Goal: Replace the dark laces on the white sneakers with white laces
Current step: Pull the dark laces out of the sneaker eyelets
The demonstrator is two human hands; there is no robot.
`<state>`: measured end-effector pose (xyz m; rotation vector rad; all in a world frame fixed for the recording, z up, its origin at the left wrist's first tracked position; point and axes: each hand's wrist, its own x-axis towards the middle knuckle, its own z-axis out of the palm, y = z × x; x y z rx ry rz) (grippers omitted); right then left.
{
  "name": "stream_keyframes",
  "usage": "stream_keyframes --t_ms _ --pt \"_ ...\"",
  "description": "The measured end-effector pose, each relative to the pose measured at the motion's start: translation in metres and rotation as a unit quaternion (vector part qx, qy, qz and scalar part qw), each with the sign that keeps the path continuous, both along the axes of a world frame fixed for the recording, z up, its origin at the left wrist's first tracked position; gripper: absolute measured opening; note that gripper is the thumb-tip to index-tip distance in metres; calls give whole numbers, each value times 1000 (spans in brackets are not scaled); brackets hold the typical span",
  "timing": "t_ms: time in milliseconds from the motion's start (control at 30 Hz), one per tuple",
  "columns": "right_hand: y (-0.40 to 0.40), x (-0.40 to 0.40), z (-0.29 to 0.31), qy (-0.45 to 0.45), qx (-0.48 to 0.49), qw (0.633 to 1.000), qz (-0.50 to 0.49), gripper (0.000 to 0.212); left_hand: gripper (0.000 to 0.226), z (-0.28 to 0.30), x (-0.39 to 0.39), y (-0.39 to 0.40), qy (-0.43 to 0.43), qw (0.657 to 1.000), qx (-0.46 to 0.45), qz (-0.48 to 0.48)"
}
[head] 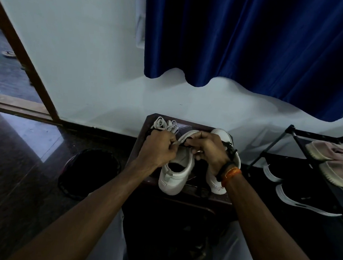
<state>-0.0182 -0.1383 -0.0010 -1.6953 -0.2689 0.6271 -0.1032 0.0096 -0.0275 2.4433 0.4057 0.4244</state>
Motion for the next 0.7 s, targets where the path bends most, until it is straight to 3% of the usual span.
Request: stream_keyframes --t_ms 67,167,300,367,433,467,533,633,700 --pt "1 5 6 -92 -86 992 28 11 18 2 -1 -3 6 1000 22 -5" --pt "5 15 10 -267 -256 925 89 28 14 4 -3 -4 8 999 40 -13" --pt "11 21 12 -323 -316 880 144 29 17 6 -6 -6 3 997 71 -26" --pt "12 22 14 -265 -291 908 143 22 17 5 -6 -5 -3 996 82 -29" --pt "8 22 15 -87 -179 977 83 18 18 2 -7 -1 -19 996 82 -34" --pt "6 23 15 15 -103 993 46 20 19 0 -7 2 -24 996 80 -35" --pt "2 24 16 121 -14 993 4 23 19 -2 -7 6 -27 995 85 -38" --pt "2 21 22 49 -104 992 46 23 20 -3 -8 8 -38 994 96 -36" --pt "9 20 25 -50 -211 971 101 42 20 -4 -10 8 -43 993 104 -33"
